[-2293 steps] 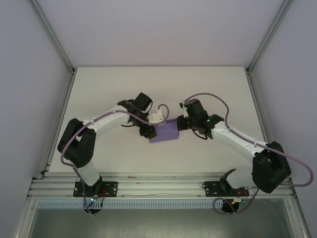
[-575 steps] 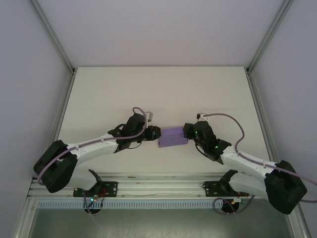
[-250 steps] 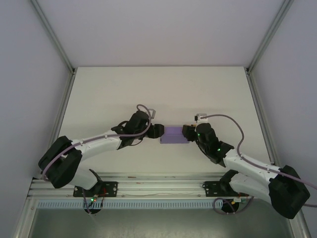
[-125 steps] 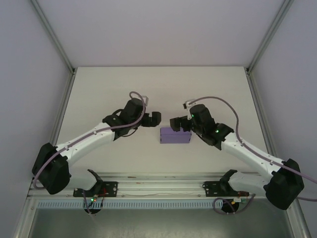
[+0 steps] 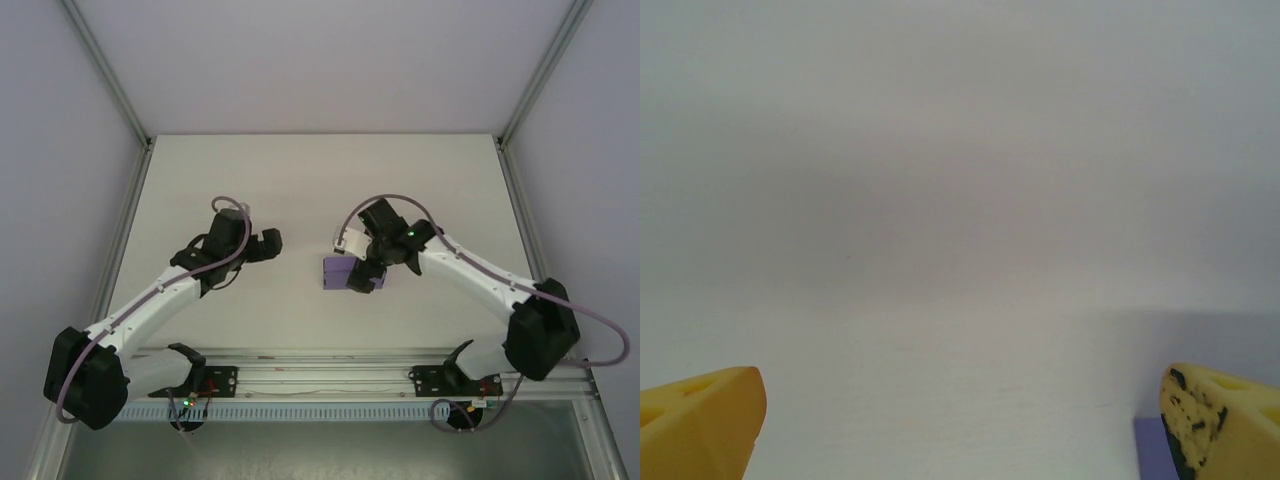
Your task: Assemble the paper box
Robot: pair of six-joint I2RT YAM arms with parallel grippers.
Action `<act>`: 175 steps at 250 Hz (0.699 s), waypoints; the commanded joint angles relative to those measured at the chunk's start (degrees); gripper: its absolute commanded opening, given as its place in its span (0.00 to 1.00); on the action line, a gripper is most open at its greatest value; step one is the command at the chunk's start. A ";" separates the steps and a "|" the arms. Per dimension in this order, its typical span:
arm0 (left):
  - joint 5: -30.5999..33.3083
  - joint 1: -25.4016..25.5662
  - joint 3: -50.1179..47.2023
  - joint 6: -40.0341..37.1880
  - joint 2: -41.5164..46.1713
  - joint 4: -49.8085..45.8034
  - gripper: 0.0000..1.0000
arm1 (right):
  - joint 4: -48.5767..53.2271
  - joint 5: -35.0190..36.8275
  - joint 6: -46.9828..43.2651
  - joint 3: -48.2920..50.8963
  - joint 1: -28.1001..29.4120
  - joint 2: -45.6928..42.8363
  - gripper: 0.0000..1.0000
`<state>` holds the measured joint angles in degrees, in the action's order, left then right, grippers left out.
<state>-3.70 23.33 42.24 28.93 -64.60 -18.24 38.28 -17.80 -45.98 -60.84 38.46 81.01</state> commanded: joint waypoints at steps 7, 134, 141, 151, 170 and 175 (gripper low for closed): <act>1.17 -1.00 -2.23 1.43 2.49 -1.38 1.00 | 6.50 2.71 -6.09 -2.52 0.62 4.28 0.98; 2.38 -1.71 -4.54 2.30 5.63 -2.59 1.00 | -1.87 19.31 -2.83 -5.13 4.46 15.16 0.68; 2.35 -1.76 -4.69 2.36 5.77 -2.62 1.00 | -3.49 21.69 -2.57 -5.08 4.97 15.56 0.63; 2.50 -1.74 -4.99 2.38 5.95 -2.59 1.00 | -6.01 25.23 -2.37 -4.77 5.86 16.23 0.58; 2.73 -1.78 -5.27 2.37 6.32 -2.77 1.00 | -10.17 30.62 -2.87 -4.51 7.27 17.56 0.57; 2.72 -1.76 -5.47 2.42 6.41 -2.77 1.00 | -11.37 32.07 -3.12 -4.45 7.70 17.97 0.57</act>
<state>-2.85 21.96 37.91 30.35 -59.51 -19.55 34.85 1.56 -48.49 -64.64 44.18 96.99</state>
